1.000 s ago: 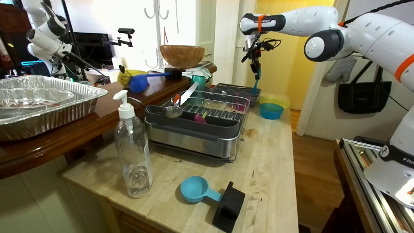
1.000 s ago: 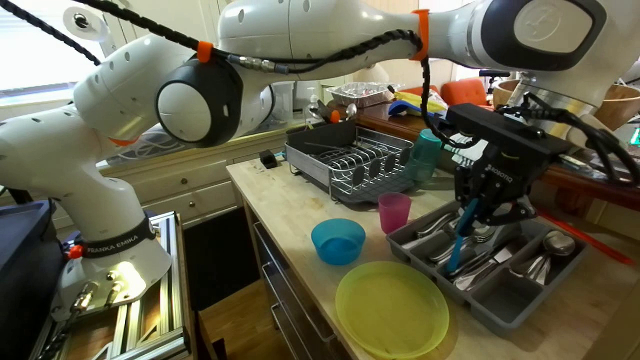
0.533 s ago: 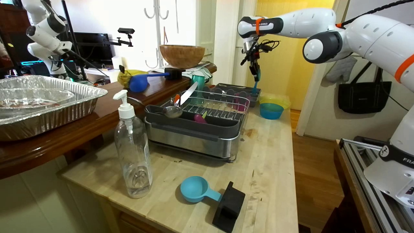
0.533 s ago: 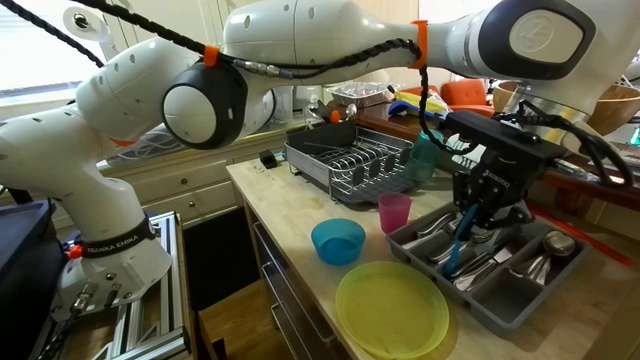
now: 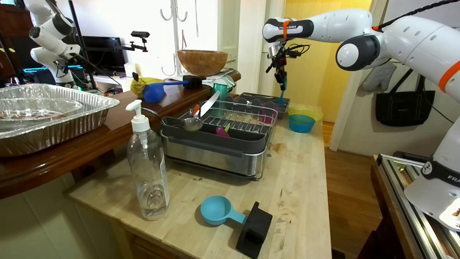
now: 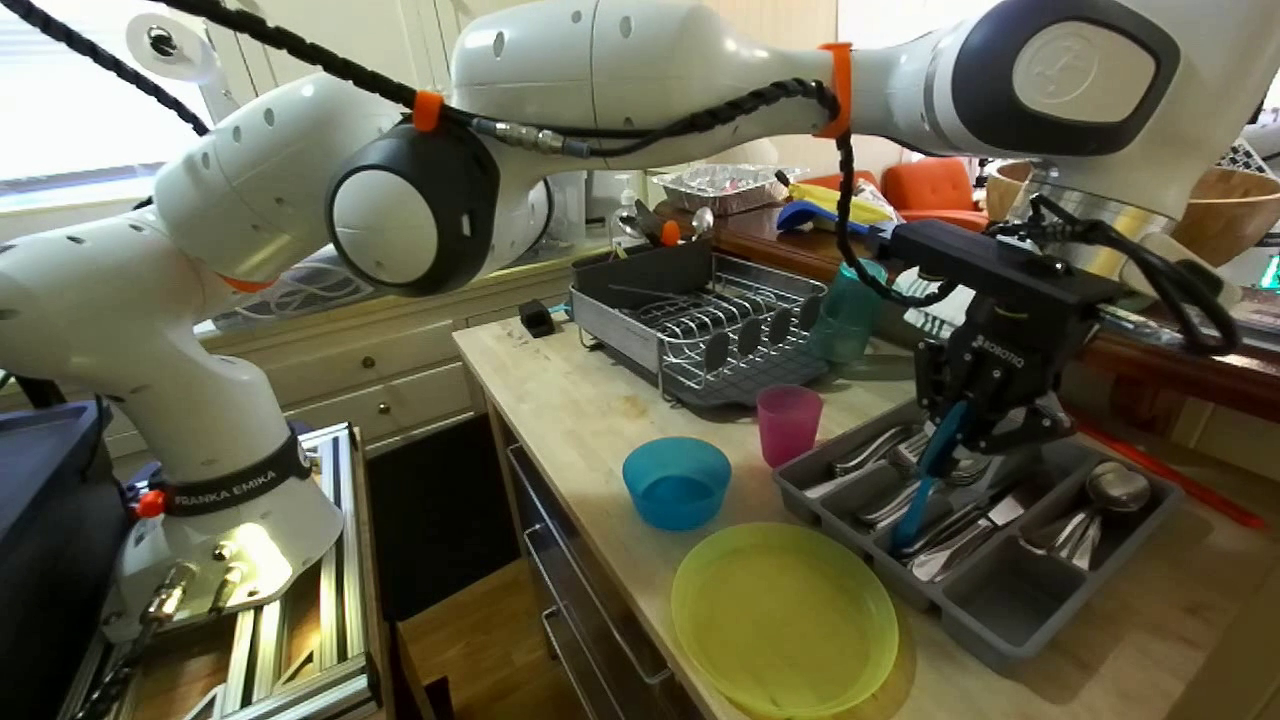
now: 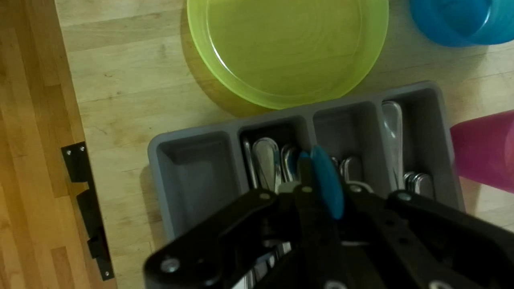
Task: Make the blue plastic knife in the utensil rack to face the opposite direction
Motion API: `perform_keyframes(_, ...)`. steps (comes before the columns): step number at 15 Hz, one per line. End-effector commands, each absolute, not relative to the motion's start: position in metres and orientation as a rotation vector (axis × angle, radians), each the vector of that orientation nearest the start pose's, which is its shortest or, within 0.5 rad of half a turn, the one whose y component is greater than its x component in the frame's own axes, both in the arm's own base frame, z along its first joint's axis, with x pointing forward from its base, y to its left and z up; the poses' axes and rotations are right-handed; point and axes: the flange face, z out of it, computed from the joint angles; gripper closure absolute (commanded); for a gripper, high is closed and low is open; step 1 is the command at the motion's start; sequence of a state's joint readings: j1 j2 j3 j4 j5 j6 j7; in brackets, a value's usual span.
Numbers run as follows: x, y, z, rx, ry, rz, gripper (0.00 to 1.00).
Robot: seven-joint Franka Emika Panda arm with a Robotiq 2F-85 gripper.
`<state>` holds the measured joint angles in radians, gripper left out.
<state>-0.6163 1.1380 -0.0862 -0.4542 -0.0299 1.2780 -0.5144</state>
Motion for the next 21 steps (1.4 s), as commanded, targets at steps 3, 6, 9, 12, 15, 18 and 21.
perform_keyframes(3,0.618,-0.46,0.327,-3.079,0.301,0.41,0.98)
perform_keyframes(6,0.624,-0.458,0.324,-3.102,0.312,0.377,0.98)
perform_keyframes(9,0.628,-0.458,0.321,-3.12,0.325,0.35,0.98)
perform_keyframes(12,0.63,-0.459,0.317,-3.126,0.332,0.335,0.98)
perform_keyframes(15,0.631,-0.46,0.315,-3.124,0.334,0.323,0.97)
perform_keyframes(18,0.633,-0.461,0.312,-3.118,0.343,0.296,0.92)
perform_keyframes(21,0.635,-0.464,0.309,-3.135,0.355,0.261,0.64)
